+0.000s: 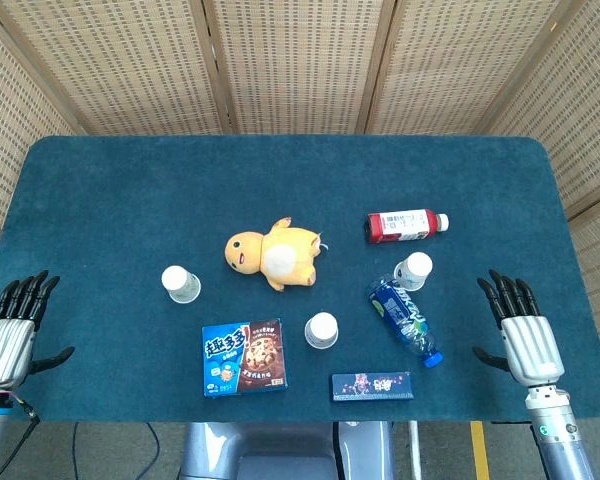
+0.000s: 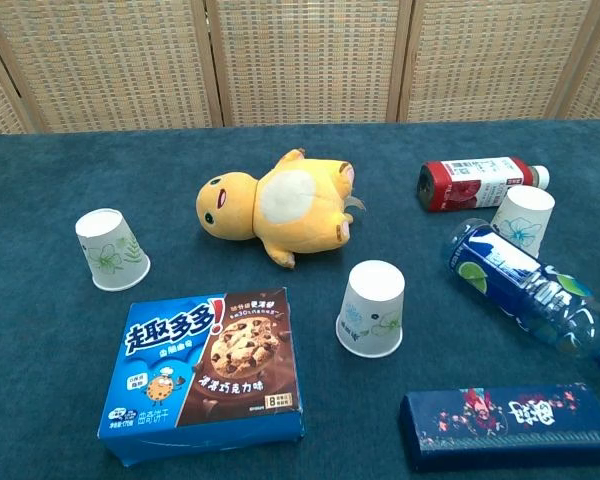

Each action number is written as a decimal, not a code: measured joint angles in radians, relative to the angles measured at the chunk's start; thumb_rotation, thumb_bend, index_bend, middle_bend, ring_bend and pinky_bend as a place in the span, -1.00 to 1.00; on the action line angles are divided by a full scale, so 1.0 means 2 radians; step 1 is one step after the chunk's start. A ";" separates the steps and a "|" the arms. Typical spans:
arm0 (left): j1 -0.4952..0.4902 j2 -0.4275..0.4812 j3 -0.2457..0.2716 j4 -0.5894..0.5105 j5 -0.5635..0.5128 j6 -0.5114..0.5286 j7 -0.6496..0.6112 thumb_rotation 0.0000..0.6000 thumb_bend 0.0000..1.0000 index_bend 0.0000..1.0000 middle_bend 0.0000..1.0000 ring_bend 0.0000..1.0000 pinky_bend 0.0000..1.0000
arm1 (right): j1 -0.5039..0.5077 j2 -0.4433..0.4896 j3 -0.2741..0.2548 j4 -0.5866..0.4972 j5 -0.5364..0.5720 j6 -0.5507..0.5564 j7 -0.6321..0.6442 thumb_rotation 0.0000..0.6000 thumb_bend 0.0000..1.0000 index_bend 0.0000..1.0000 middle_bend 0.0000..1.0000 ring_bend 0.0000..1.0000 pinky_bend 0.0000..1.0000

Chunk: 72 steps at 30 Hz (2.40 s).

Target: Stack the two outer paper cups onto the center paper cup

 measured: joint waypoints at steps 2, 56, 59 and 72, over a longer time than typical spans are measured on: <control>-0.001 0.006 0.001 -0.009 -0.004 -0.004 0.005 1.00 -0.79 -1.00 -1.00 -1.00 -1.00 | 0.000 0.000 0.000 -0.001 0.002 -0.001 -0.003 1.00 -0.84 -1.00 -1.00 -1.00 -1.00; -0.021 0.010 -0.019 -0.013 -0.026 -0.033 -0.011 1.00 -0.73 -0.64 -1.00 -1.00 -1.00 | 0.013 0.000 -0.010 0.000 0.026 -0.054 -0.022 1.00 -0.86 -1.00 -1.00 -1.00 -1.00; -0.040 0.014 -0.030 -0.012 -0.036 -0.062 -0.012 1.00 -0.71 -0.51 -1.00 -1.00 -1.00 | 0.013 0.000 -0.010 0.001 0.026 -0.053 -0.022 1.00 -0.86 -1.00 -1.00 -1.00 -1.00; -0.153 0.046 -0.081 -0.016 -0.127 -0.234 0.012 1.00 -0.62 -0.42 -1.00 -1.00 -1.00 | 0.015 0.000 -0.009 0.003 0.031 -0.058 -0.015 1.00 -0.86 -1.00 -1.00 -1.00 -1.00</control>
